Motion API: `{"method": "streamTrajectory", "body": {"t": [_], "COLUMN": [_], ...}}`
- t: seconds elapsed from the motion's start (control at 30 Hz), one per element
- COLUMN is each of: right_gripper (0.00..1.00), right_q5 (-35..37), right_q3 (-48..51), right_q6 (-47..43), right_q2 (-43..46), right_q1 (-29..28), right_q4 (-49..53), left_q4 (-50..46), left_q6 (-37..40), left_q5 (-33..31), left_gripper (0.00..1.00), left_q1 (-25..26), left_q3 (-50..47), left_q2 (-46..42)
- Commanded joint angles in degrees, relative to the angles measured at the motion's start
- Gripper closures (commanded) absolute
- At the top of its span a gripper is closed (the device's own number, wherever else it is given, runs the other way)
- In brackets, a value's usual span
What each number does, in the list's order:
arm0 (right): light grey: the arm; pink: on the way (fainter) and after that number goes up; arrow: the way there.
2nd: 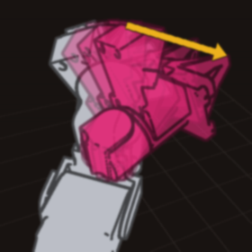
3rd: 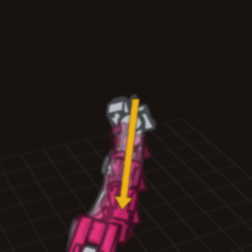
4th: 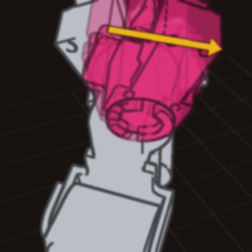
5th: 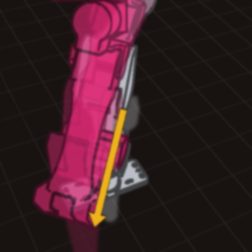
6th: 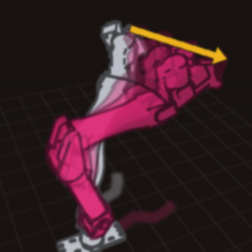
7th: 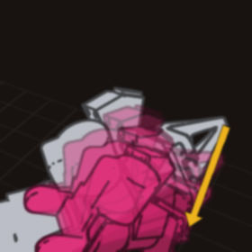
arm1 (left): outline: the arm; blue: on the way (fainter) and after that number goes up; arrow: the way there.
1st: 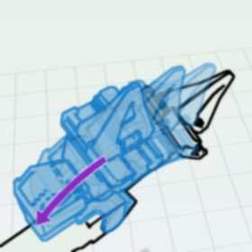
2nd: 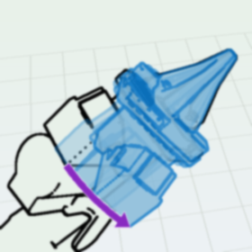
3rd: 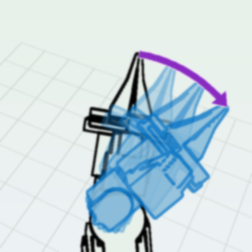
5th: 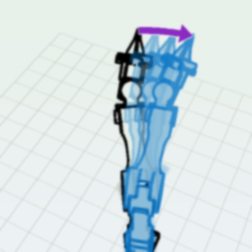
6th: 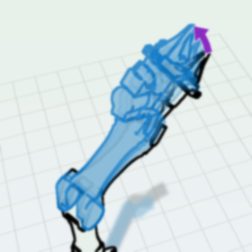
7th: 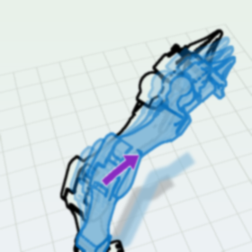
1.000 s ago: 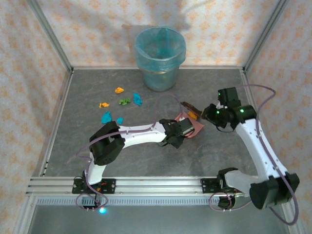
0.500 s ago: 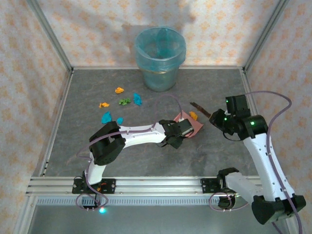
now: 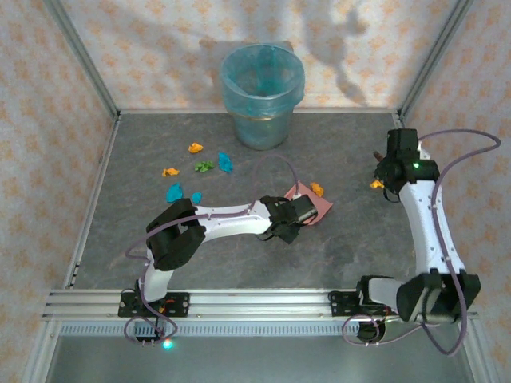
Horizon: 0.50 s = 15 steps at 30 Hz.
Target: Sweep away the paper scraps from the table
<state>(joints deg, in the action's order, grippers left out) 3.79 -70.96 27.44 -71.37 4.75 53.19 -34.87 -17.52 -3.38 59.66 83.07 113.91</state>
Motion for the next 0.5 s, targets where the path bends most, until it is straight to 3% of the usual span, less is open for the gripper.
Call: {"method": "streamTrajectory", "body": {"t": [0.0,0.47], "right_gripper": [1.0,1.0], "right_q5": [-2.5,-18.62], "right_q3": [-1.81,-0.48], "right_q6": [1.94,4.01], "right_q2": [-2.19,-5.66], "right_q1": [2.04,2.07], "right_q4": [-4.33,-1.27], "left_q4": [-1.41,-1.64], "left_q6": [0.3,0.93], "left_q5": [0.47,4.12], "left_gripper": [1.0,1.0], "left_q1": [0.26,0.23], "left_q3": [-0.36,0.58], "left_q2": [-0.7,0.4]}}
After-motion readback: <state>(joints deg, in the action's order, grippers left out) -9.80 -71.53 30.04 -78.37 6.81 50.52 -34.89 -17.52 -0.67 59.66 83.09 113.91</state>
